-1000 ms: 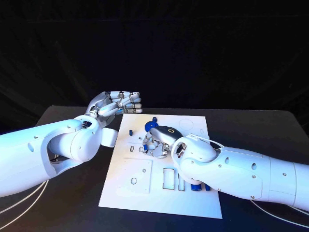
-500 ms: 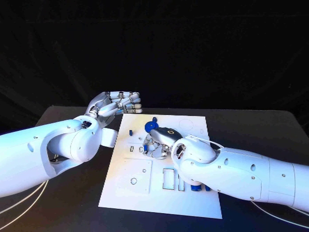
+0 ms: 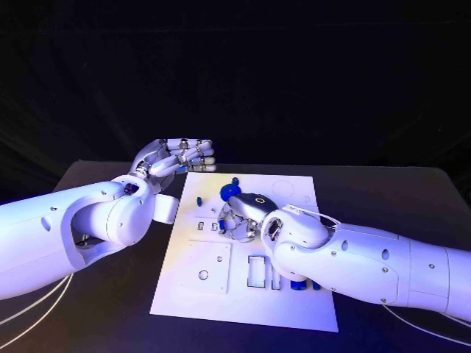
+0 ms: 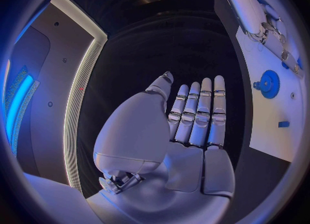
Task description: Assemble the parts on the task board
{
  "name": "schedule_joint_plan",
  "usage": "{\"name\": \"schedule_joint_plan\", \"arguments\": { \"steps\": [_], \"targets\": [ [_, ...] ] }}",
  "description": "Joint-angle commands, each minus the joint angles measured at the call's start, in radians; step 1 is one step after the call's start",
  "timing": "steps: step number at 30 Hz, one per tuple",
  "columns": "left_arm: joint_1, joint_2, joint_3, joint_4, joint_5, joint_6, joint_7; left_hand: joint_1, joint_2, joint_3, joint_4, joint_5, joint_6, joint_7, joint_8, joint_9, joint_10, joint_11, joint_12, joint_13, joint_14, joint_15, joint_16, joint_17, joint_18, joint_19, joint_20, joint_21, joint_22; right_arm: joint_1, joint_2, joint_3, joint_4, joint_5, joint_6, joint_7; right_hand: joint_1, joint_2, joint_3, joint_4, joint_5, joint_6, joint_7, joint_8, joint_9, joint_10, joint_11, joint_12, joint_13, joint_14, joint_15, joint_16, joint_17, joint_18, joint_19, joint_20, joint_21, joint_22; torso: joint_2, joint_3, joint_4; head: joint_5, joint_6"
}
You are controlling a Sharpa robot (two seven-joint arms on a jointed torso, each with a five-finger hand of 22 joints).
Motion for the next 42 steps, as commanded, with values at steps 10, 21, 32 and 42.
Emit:
{"name": "schedule_joint_plan", "arguments": {
  "steps": [10, 21, 32, 42],
  "targets": [
    [0.001, 0.0, 0.0, 0.001, 0.001, 0.017, 0.001, -0.003, 0.007, 0.006, -0.002, 0.003, 0.005, 0.004, -0.006, 0.0, 0.0, 0.004, -0.005, 0.001, -0.003, -0.002, -0.004, -0.001, 0.012, -0.001, 0.008, -0.007, -0.002, -0.004, 0.0, -0.003, -0.003, -0.012, 0.01, -0.015, -0.021, -0.041, -0.031, 0.016, -0.097, -0.053, 0.015, -0.03, -0.016, -0.035, 0.013, -0.041, 0.062, 0.092, 0.021, -0.002, 0.201, -0.007, 0.103, 0.02, 0.005, 0.263, 0.0, -0.0001, 0.0003, 0.001, 0.001],
    [0.001, -0.001, 0.0, -0.007, -0.016, 0.02, -0.026, -0.009, 0.002, 0.007, -0.003, 0.002, 0.009, 0.001, -0.009, 0.0, 0.006, 0.0, -0.006, 0.002, 0.025, -0.009, 0.004, 0.005, 0.014, 0.014, 0.003, 0.003, -0.001, -0.003, -0.025, -0.003, 0.033, -0.008, -0.113, 0.029, 0.073, -0.105, -0.213, 0.193, -0.12, -0.212, 0.058, -0.043, -0.083, -0.075, 0.048, -0.08, 0.015, 0.091, 0.052, -0.004, 0.199, -0.007, 0.103, 0.053, 0.005, 0.263, -0.001, 0.0001, 0.0004, 0.001, 0.004],
    [0.001, 0.003, 0.0, -0.056, -0.19, 0.106, -0.2, -0.012, -0.012, 0.05, -0.002, 0.003, 0.081, -0.044, 0.0, 0.006, 0.168, -0.064, 0.031, 0.014, 0.286, -0.095, 0.125, 0.085, 0.015, 0.179, -0.084, 0.132, 0.052, 0.046, -0.153, 0.01, 0.157, 0.246, -0.261, 0.265, 0.136, -0.043, -0.188, 0.197, -0.016, -0.086, 0.027, 0.021, -0.072, -0.08, 0.026, -0.082, 0.007, 0.082, 0.035, -0.024, 0.166, -0.006, 0.102, 0.041, 0.004, 0.262, -0.02, -0.0026, -0.0059, 0.011, 0.01],
    [0.006, 0.026, 0.001, -0.117, -0.596, 0.313, -0.601, -0.124, -0.035, 0.011, 0.104, -0.001, 0.162, -0.123, 0.045, 0.052, 0.375, -0.157, 0.252, 0.195, 0.473, -0.192, 1.104, 1.004, -0.03, 0.469, -0.206, 0.62, 0.497, 0.15, -0.388, 0.014, 0.227, 0.782, -0.089, 0.412, 0.113, -0.011, -0.2, 0.174, 0.042, -0.021, -0.003, 0.055, -0.073, -0.189, -0.005, -0.277, -0.171, 0.012, 0.004, -0.234, -0.101, 0.059, -0.053, 0.005, -0.254, 0.078, -0.062, -0.0102, -0.0091, 0.028, -0.005]
  ]
}}
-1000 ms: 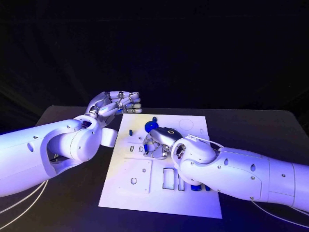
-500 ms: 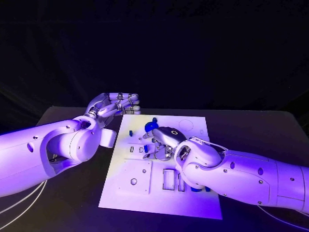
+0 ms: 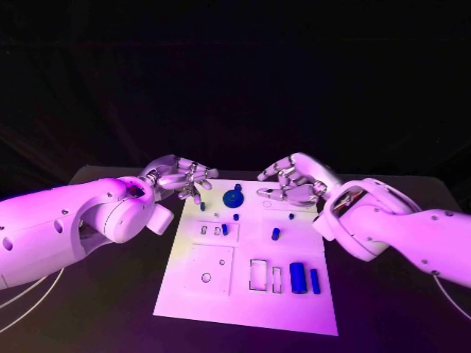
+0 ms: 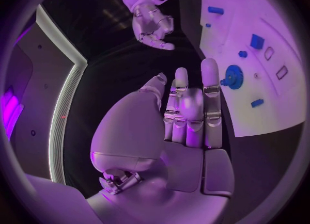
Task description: Assemble the parts on the task board
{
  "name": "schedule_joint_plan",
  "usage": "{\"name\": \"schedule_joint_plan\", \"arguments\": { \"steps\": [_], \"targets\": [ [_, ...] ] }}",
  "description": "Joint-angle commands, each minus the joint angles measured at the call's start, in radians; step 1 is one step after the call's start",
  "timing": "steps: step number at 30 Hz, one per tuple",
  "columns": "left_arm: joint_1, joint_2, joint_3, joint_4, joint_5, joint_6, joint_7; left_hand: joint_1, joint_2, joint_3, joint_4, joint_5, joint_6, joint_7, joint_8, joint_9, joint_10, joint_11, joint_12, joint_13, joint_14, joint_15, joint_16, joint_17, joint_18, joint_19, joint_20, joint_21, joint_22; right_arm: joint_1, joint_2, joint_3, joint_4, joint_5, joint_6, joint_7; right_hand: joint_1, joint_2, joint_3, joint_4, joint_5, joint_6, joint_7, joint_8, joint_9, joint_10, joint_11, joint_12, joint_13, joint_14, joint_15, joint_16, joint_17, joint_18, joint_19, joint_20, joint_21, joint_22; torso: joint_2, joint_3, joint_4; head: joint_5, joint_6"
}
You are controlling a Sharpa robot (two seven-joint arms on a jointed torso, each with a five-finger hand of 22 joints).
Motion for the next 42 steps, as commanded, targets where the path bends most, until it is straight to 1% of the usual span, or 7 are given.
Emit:
{"name": "schedule_joint_plan", "arguments": {
  "steps": [1, 3, 5, 7, 13, 20, 42],
  "targets": [
    [0.007, 0.017, 0.001, -0.017, -0.288, 0.15, -0.267, -0.026, 0.005, -0.015, 0.03, -0.003, 0.009, -0.014, 0.014, 0.014, 0.014, -0.005, 0.067, 0.057, 0.05, -0.007, 0.073, 0.084, -0.041, 0.072, -0.008, 0.16, 0.221, 0.011, -0.047, -0.001, 0.018, 0.299, 0.081, 0.106, -0.012, 0.0, -0.008, -0.004, 0.012, 0.002, 0.001, 0.001, -0.003, -0.017, 0.0, -0.031, -0.029, 0.01, -0.006, -0.032, -0.032, 0.022, -0.017, -0.001, -0.037, 0.07, -0.024, -0.003, -0.0033, 0.008, -0.01],
    [0.01, 0.032, 0.001, -0.031, -0.364, 0.174, -0.338, -0.035, 0.008, -0.036, 0.061, 0.001, 0.008, -0.029, 0.042, 0.045, -0.012, -0.015, 0.21, 0.186, 0.029, -0.018, 0.103, 0.118, -0.06, 0.11, -0.017, 0.274, 0.372, 0.016, -0.08, -0.001, 0.025, 0.335, 0.085, 0.111, -0.015, 0.002, -0.012, -0.005, 0.024, -0.001, 0.002, 0.0, -0.005, -0.02, 0.0, -0.041, -0.039, 0.009, -0.007, -0.044, -0.041, 0.024, -0.02, -0.001, -0.05, 0.062, -0.03, -0.0025, -0.0041, 0.013, -0.015],
    [0.014, 0.051, 0.001, -0.047, -0.438, 0.203, -0.411, -0.059, 0.022, -0.067, 0.079, -0.004, 0.004, -0.032, 0.086, 0.091, -0.046, -0.014, 0.481, 0.456, 0.016, -0.019, 0.12, 0.142, -0.077, 0.133, -0.023, 0.355, 0.491, 0.02, -0.109, -0.001, 0.028, 0.364, 0.085, 0.113, -0.017, 0.002, -0.015, -0.005, 0.027, -0.005, 0.003, -0.002, -0.007, -0.02, 0.001, -0.044, -0.042, 0.011, -0.007, -0.048, -0.043, 0.025, -0.02, -0.002, -0.055, 0.058, -0.035, -0.001, -0.0049, 0.017, -0.02],
    [0.017, 0.069, 0.0, -0.063, -0.485, 0.232, -0.473, -0.078, 0.03, -0.091, 0.078, -0.002, -0.007, -0.036, 0.117, 0.127, -0.047, -0.019, 0.641, 0.616, 0.014, -0.027, 0.121, 0.15, -0.085, 0.151, -0.024, 0.389, 0.548, 0.022, -0.128, -0.001, 0.03, 0.38, 0.085, 0.114, -0.017, 0.002, -0.018, -0.007, 0.031, -0.008, 0.003, -0.003, -0.008, -0.02, 0.001, -0.045, -0.045, 0.011, -0.007, -0.051, -0.045, 0.025, -0.02, -0.002, -0.058, 0.056, -0.039, 0.001, -0.0055, 0.023, -0.028],
    [0.023, 0.128, 0.0, -0.109, -0.589, 0.281, -0.602, -0.133, 0.047, -0.174, 0.08, -0.003, -0.04, -0.051, 0.215, 0.235, -0.033, -0.034, 0.866, 0.846, 0.014, -0.033, 0.119, 0.163, -0.106, 0.197, -0.035, 0.462, 0.682, 0.025, -0.159, -0.001, 0.03, 0.389, 0.085, 0.104, -0.018, 0.001, -0.022, -0.009, 0.04, -0.015, 0.004, -0.006, -0.011, -0.02, 0.002, -0.048, -0.048, 0.015, -0.007, -0.052, -0.042, 0.025, -0.016, -0.002, -0.06, 0.056, -0.045, 0.0068, -0.0076, 0.032, -0.041],
    [0.035, 0.19, -0.003, -0.159, -0.649, 0.318, -0.655, -0.168, 0.052, -0.23, 0.082, -0.002, -0.071, -0.059, 0.283, 0.319, -0.03, -0.041, 0.916, 0.898, 0.015, -0.038, 0.115, 0.17, -0.112, 0.208, -0.039, 0.482, 0.72, 0.026, -0.164, -0.002, 0.023, 0.381, 0.082, 0.093, -0.02, 0.0, -0.027, -0.011, 0.045, -0.023, 0.006, -0.011, -0.013, -0.021, 0.003, -0.051, -0.052, 0.017, -0.006, -0.055, -0.042, 0.025, -0.014, -0.002, -0.062, 0.054, -0.043, 0.0077, -0.0084, 0.031, -0.046],
    [0.045, 0.312, -0.022, -0.263, -0.702, 0.424, -0.687, -0.173, 0.056, -0.244, 0.082, -0.002, -0.087, -0.059, 0.3, 0.347, -0.036, -0.041, 0.915, 0.897, 0.015, -0.038, 0.112, 0.171, -0.115, 0.212, -0.039, 0.49, 0.737, 0.026, -0.159, -0.004, 0.01, 0.363, 0.08, 0.08, -0.028, 0.0, -0.036, -0.009, 0.06, -0.034, 0.008, -0.016, -0.017, -0.041, 0.005, -0.083, -0.083, 0.017, -0.004, -0.068, -0.051, 0.027, -0.017, -0.001, -0.078, 0.044, -0.036, 0.0066, -0.0072, 0.03, -0.067]
  ]
}}
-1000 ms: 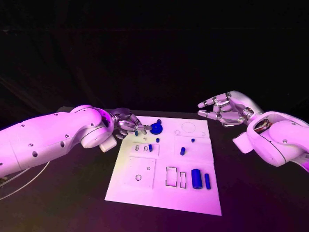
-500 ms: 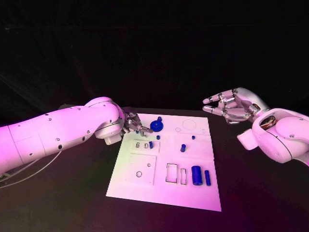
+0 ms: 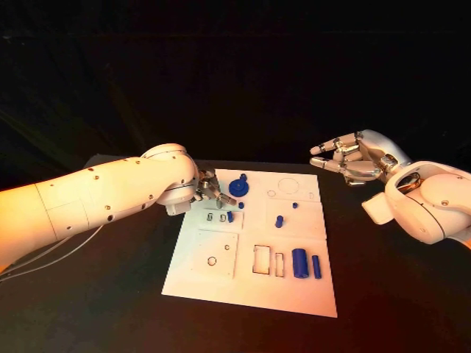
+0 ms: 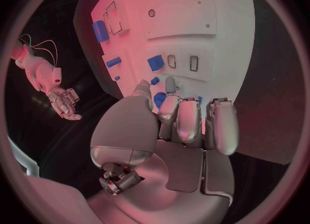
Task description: Assemble the parts on the task board
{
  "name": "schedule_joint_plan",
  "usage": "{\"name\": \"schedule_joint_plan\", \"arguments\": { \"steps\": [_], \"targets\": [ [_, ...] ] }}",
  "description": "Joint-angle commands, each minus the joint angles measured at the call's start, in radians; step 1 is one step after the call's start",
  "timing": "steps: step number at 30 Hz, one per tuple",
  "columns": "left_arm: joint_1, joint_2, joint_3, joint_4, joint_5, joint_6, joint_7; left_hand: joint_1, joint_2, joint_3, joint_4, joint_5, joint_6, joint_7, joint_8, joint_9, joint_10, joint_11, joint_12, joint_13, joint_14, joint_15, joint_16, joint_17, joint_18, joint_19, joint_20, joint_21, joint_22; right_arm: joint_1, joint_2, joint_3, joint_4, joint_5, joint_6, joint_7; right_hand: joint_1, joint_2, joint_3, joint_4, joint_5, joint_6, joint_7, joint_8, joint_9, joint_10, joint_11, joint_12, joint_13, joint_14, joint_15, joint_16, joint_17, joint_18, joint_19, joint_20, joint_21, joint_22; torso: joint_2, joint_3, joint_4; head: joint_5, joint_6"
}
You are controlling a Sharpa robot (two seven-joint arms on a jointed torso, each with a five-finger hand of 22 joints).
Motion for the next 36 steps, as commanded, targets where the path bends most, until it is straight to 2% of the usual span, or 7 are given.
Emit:
{"name": "schedule_joint_plan", "arguments": {
  "steps": [1, 7, 20, 36],
  "targets": [
    [0.002, 0.013, -0.001, -0.007, -0.019, 0.05, -0.012, -0.009, 0.001, -0.004, 0.0, -0.005, -0.008, -0.002, 0.002, 0.001, -0.003, -0.001, 0.003, -0.001, 0.015, -0.006, -0.006, 0.001, -0.014, 0.007, 0.002, 0.003, 0.001, 0.0, 0.003, 0.0, -0.002, -0.009, 0.011, -0.001, -0.009, -0.003, -0.006, -0.001, 0.007, -0.008, -0.002, -0.007, -0.002, -0.008, -0.001, -0.007, -0.004, 0.017, -0.005, -0.007, -0.002, 0.012, -0.003, 0.0, -0.004, 0.043, 0.002, 0.0007, 0.0, 0.0, -0.003],
    [0.002, 0.025, -0.004, -0.017, -0.019, 0.069, -0.013, -0.007, 0.005, -0.006, 0.0, -0.004, -0.012, -0.002, 0.007, 0.008, -0.004, -0.001, 0.004, 0.0, 0.015, -0.006, -0.007, 0.001, -0.015, 0.008, 0.002, 0.006, 0.005, 0.0, 0.005, -0.001, -0.003, -0.011, 0.013, -0.001, -0.01, -0.003, -0.006, -0.001, 0.009, -0.009, -0.002, -0.007, -0.002, -0.01, -0.001, -0.01, -0.006, 0.017, -0.005, -0.007, -0.001, 0.012, -0.003, 0.0, -0.005, 0.043, 0.001, 0.001, -0.0017, 0.002, -0.007],
    [0.0, 0.04, -0.009, -0.028, -0.007, 0.104, -0.014, -0.005, 0.007, -0.006, 0.0, -0.004, -0.014, -0.001, 0.009, 0.012, -0.006, -0.001, 0.002, -0.002, 0.015, -0.006, -0.007, 0.002, -0.015, 0.009, 0.002, 0.008, 0.01, -0.001, 0.01, -0.001, -0.008, -0.012, 0.014, 0.0, -0.01, -0.002, -0.008, -0.001, 0.013, -0.01, -0.002, -0.007, -0.002, -0.015, -0.001, -0.02, -0.016, 0.017, -0.005, -0.011, -0.004, 0.012, -0.003, 0.0, -0.008, 0.041, 0.0, 0.0017, -0.0004, -0.001, -0.015],
    [-0.001, 0.047, -0.011, -0.032, -0.001, 0.129, -0.015, 0.003, 0.015, -0.009, -0.002, -0.004, -0.021, -0.002, 0.017, 0.026, -0.008, -0.001, 0.002, -0.002, 0.015, -0.005, -0.009, 0.003, -0.016, 0.01, 0.003, 0.011, 0.015, -0.002, 0.017, -0.002, -0.015, -0.012, 0.019, -0.001, -0.01, 0.0, -0.008, -0.001, 0.017, -0.009, -0.002, -0.007, -0.002, -0.016, -0.001, -0.023, -0.019, 0.017, -0.005, -0.013, -0.005, 0.012, -0.003, 0.0, -0.01, 0.04, 0.002, 0.0015, -0.0005, -0.005, -0.014]
  ]
}}
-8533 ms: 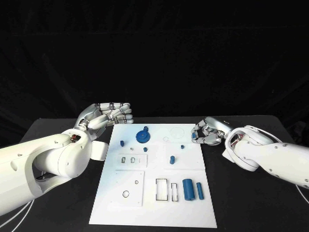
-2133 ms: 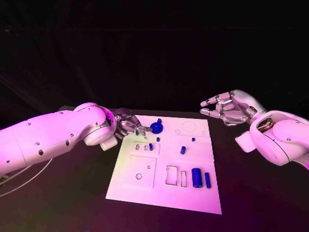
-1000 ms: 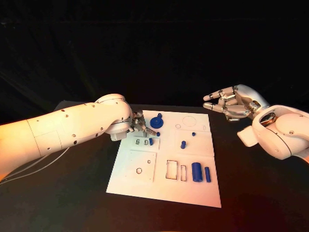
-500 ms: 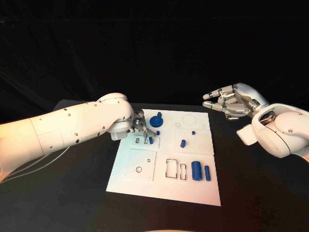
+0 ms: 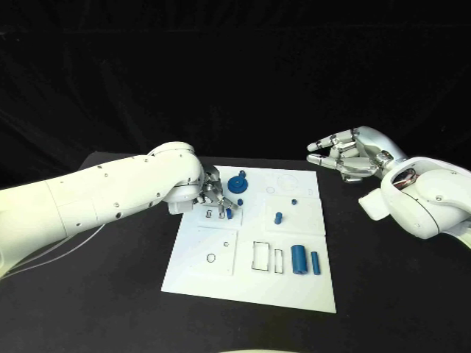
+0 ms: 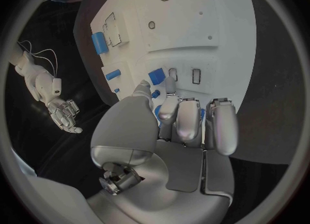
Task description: Assemble the parts on the task board
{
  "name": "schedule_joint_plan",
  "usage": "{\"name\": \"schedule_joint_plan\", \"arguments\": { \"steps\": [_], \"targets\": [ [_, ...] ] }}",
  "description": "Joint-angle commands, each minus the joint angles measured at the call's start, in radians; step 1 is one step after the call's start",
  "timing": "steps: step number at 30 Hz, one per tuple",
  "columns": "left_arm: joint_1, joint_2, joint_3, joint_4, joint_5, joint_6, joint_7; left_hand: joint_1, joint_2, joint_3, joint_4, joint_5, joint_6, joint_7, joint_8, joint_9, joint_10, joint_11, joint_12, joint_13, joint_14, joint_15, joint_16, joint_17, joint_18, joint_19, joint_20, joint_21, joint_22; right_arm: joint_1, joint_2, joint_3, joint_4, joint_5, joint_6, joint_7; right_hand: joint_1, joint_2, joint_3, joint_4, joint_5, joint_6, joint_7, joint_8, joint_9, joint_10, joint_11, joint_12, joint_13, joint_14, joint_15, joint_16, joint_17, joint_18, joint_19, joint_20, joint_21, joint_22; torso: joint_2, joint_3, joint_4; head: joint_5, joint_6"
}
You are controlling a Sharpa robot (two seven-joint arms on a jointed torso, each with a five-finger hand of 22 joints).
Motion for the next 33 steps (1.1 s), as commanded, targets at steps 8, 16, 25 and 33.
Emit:
{"name": "schedule_joint_plan", "arguments": {
  "steps": [8, 16, 25, 33],
  "targets": [
    [-0.002, 0.009, -0.001, -0.005, 0.017, 0.032, -0.002, 0.015, 0.015, -0.006, 0.0, -0.003, -0.012, -0.002, 0.011, 0.013, -0.009, -0.001, 0.003, 0.0, 0.015, -0.006, -0.006, 0.003, -0.017, 0.006, 0.0, 0.008, 0.004, -0.002, 0.004, 0.0, -0.003, -0.009, 0.016, 0.001, -0.01, 0.001, -0.006, 0.0, 0.006, -0.005, 0.002, -0.003, -0.002, -0.006, 0.002, -0.007, -0.002, 0.017, -0.005, -0.006, -0.002, 0.012, -0.003, 0.0, -0.006, 0.04, 0.001, 0.0008, -0.0005, 0.0, -0.002],
    [-0.002, 0.011, -0.001, -0.005, 0.025, 0.03, -0.002, 0.034, 0.026, -0.004, -0.001, -0.003, -0.019, -0.002, 0.017, 0.025, -0.011, -0.001, 0.002, -0.001, 0.016, -0.005, -0.007, 0.004, -0.017, 0.005, 0.0, 0.009, 0.007, -0.003, 0.009, -0.001, -0.008, -0.009, 0.018, 0.001, -0.009, 0.001, -0.006, 0.0, 0.007, -0.005, 0.002, -0.003, -0.002, -0.006, 0.002, -0.008, -0.003, 0.017, -0.005, -0.007, -0.002, 0.013, -0.003, 0.0, -0.007, 0.039, 0.001, 0.0014, 0.0001, -0.001, -0.004],
    [-0.002, 0.012, -0.001, -0.007, 0.049, 0.018, 0.003, 0.136, 0.074, 0.05, -0.026, 0.003, -0.044, -0.004, 0.019, 0.046, -0.02, -0.003, -0.008, -0.01, 0.016, -0.007, -0.009, 0.006, -0.017, 0.003, 0.0, 0.011, 0.009, -0.005, 0.01, -0.001, -0.01, -0.009, 0.02, 0.001, -0.007, 0.003, -0.006, -0.001, 0.012, -0.006, 0.002, -0.003, -0.002, -0.005, 0.001, -0.008, -0.004, 0.018, -0.005, -0.007, -0.001, 0.012, -0.002, 0.0, -0.008, 0.039, 0.001, 0.0011, -0.0003, 0.001, -0.006],
    [-0.002, 0.01, -0.001, -0.006, 0.08, 0.013, 0.01, 0.282, 0.067, 0.23, -0.073, 0.01, -0.076, 0.004, -0.003, 0.055, -0.047, -0.001, -0.044, -0.04, 0.016, -0.006, -0.013, 0.009, -0.016, -0.001, -0.003, 0.011, 0.009, -0.005, 0.01, -0.002, -0.011, -0.009, 0.023, 0.001, -0.005, 0.004, -0.006, -0.003, 0.02, -0.005, 0.001, -0.003, -0.003, -0.004, 0.001, -0.009, -0.006, 0.019, -0.005, -0.008, 0.0, 0.012, -0.001, -0.001, -0.009, 0.039, 0.002, 0.0014, 0.0001, 0.001, -0.009]
  ]
}}
